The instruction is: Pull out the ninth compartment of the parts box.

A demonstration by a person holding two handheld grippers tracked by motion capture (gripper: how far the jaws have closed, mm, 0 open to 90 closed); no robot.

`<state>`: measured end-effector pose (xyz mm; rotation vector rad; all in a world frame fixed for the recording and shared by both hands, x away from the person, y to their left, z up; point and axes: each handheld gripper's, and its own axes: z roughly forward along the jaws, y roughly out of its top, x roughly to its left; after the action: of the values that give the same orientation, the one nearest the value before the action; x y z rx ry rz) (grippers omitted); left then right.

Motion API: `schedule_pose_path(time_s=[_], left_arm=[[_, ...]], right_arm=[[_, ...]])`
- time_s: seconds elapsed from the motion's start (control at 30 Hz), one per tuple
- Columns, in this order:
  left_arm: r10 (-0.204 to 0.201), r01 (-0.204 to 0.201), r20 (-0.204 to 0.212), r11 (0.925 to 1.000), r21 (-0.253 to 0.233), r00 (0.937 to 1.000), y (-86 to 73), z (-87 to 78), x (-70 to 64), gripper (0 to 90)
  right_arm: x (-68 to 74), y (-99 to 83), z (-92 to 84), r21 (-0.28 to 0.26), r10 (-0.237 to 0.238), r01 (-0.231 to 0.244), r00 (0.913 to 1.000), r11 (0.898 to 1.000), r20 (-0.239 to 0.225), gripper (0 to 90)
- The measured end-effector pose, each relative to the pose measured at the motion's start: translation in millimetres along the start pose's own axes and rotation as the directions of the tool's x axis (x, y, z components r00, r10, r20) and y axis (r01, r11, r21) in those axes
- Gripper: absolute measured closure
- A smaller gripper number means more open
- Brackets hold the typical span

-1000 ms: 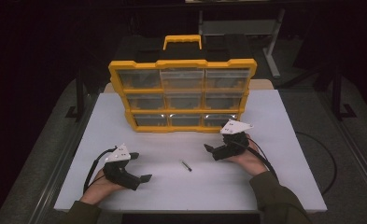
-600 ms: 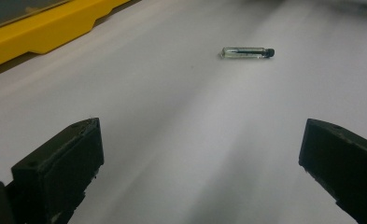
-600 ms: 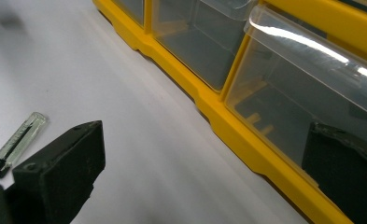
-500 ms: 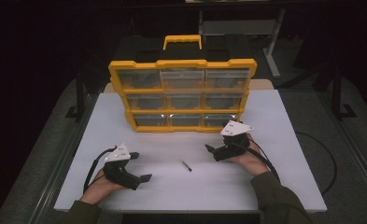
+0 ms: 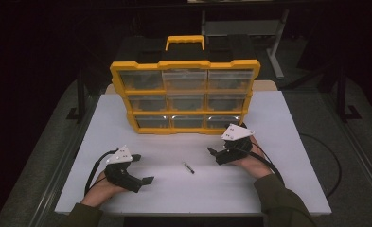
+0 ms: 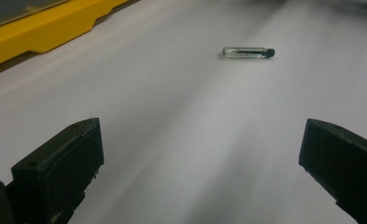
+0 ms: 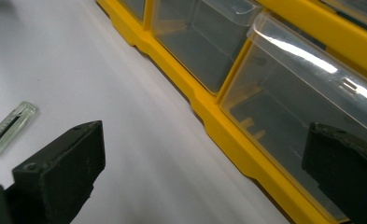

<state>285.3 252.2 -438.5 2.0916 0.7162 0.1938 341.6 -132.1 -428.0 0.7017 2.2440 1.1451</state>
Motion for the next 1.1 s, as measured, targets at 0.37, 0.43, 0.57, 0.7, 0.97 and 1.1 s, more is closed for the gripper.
schedule_pose_path(time_s=[0.37, 0.43, 0.57, 0.7, 0.97, 1.1], left_arm=[[-0.01, 0.01, 0.001, 0.9999, -0.002, 0.9999, 0.1, -0.5, -0.5, 0.0], [-0.009, 0.009, 0.002, 1.0, -0.001, 1.0, 0.2, -0.4, -0.5, 0.0], [-0.009, 0.009, -0.005, 1.0, 0.001, 1.0, -0.2, -0.5, -0.9, 0.0], [-0.012, 0.012, -0.008, 0.9999, -0.002, 0.9999, -0.4, -0.6, -0.9, 0.0], [-0.006, 0.007, -0.017, 1.0, 0.003, 0.9998, -0.8, -0.9, -0.3, 0.0], [-0.002, 0.002, -0.02, 1.0, 0.006, 0.9998, -0.9, -1.0, 0.1, 0.0]], right_arm=[[2.2, 0.8, 1.4, 0.002, -0.076, 0.076, 0.9967, 0.997, 0.029, 0.0], [3.1, 0.8, 1.2, 0.007, -0.075, 0.075, 0.9967, 0.997, 0.031, 0.0], [4.1, 0.7, 1.4, 0.008, -0.091, 0.091, 0.995, 0.996, 0.04, 0.0], [4.7, 1.2, 1.0, 0.009, -0.105, 0.104, 0.9934, 0.994, 0.048, 0.0], [5.3, 1.6, -0.3, 0.007, -0.134, 0.134, 0.9888, 0.991, 0.066, 0.0], [5.1, 1.7, -0.3, 0.004, -0.161, 0.161, 0.9842, 0.987, 0.074, 0.0]])
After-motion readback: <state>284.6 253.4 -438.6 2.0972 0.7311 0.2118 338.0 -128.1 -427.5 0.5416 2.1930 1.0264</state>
